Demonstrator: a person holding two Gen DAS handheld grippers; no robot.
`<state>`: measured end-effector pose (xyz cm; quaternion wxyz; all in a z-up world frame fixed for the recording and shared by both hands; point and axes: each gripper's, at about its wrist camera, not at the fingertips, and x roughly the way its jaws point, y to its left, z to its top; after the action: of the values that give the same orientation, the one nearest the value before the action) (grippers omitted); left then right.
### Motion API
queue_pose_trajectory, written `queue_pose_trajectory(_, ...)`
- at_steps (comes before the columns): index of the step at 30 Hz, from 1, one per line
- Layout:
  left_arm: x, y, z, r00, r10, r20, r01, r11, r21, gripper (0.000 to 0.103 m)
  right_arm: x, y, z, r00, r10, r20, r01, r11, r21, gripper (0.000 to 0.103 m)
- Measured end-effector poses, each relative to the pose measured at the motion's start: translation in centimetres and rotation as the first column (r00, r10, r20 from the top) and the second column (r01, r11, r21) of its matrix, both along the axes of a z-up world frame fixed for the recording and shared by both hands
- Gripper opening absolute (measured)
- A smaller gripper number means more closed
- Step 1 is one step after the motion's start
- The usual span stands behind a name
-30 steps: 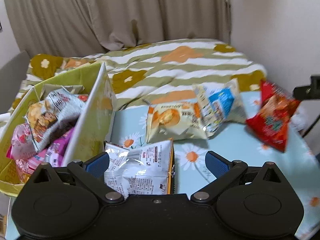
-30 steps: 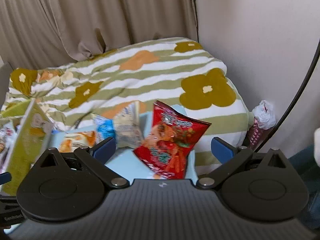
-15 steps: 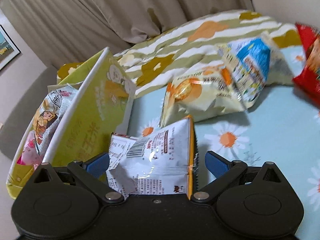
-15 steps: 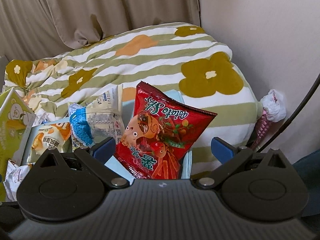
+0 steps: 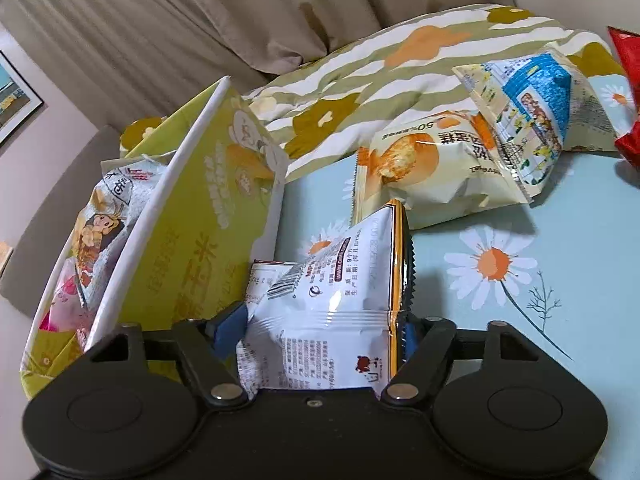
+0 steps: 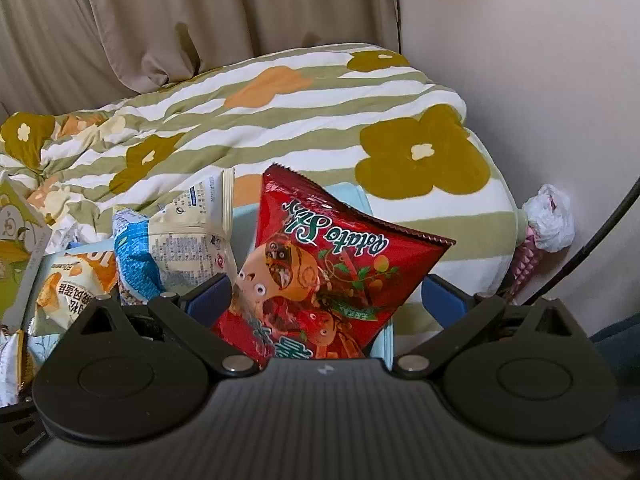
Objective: Organize snacks
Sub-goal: 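Grasp a white snack bag with the left tool while the right tool grasps the red snack bag, then carry the white bag and red bag over the box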
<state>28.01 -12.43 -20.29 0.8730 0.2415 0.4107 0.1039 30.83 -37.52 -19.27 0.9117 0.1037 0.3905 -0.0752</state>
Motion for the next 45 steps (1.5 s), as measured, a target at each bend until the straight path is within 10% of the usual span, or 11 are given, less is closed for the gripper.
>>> queue_pose_trajectory(13, -0.5, -0.4, 1.7, 0.999, -0.044, 0.025, 0.045, 0.998, -0.052, 0.06, 2.6, 0.6, -0.8, 0.999, 0.037, -0.004, -0.037, 0.999, 0.032, 0.103)
queue_pose_trajectory(25, -1.2, -0.1, 3.7, 0.998, -0.046, 0.052, 0.051, 0.994, -0.099, 0.048, 2.1, 0.8, 0.2, 0.996, 0.089, -0.007, -0.089, 0.995, 0.042, 0.067)
queue_pose_trajectory(45, -5.5, 1.3, 14.5, 0.962, -0.07, 0.263, 0.135, 0.962, -0.239, 0.048, -4.6, 2.9, 11.1, 0.975, 0.159, 0.155, -0.164, 0.986, 0.022, 0.067)
